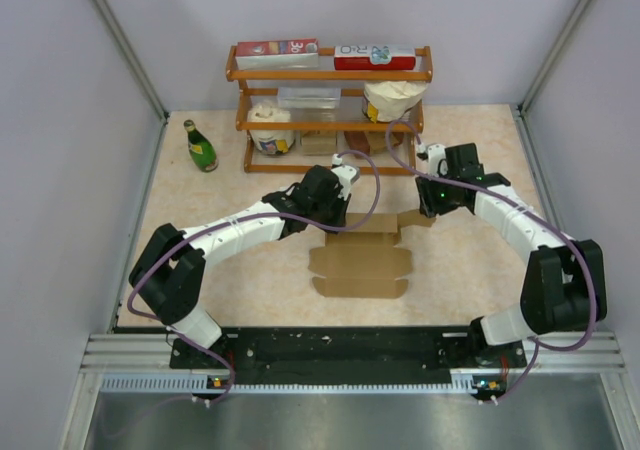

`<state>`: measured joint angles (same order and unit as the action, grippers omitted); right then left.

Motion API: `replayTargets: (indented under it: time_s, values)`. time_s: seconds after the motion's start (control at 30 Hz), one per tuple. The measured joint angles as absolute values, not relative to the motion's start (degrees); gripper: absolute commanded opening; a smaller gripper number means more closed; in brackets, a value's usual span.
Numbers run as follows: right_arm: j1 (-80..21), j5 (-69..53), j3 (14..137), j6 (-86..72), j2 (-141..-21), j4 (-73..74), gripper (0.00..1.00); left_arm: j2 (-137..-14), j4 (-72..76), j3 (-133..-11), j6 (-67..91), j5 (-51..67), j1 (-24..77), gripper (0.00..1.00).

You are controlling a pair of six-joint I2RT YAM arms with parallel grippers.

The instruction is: Fold the paper box

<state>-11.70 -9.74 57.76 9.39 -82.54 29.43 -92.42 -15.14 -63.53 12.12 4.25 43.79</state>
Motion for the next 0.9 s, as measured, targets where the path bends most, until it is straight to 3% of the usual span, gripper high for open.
replayTargets:
  time_s: [0.63, 0.9]
  values:
    - [-11.7, -11.6, 57.7, 6.5, -84.2, 33.7, 0.27, -92.4, -15.1, -63.5, 12.1, 4.3, 43.8, 0.15]
    - [-13.2, -11.2, 55.6, 4.1, -82.7, 35.5, 0.26, -92.4, -15.1, -63.5, 12.1, 4.5, 43.8, 0.15]
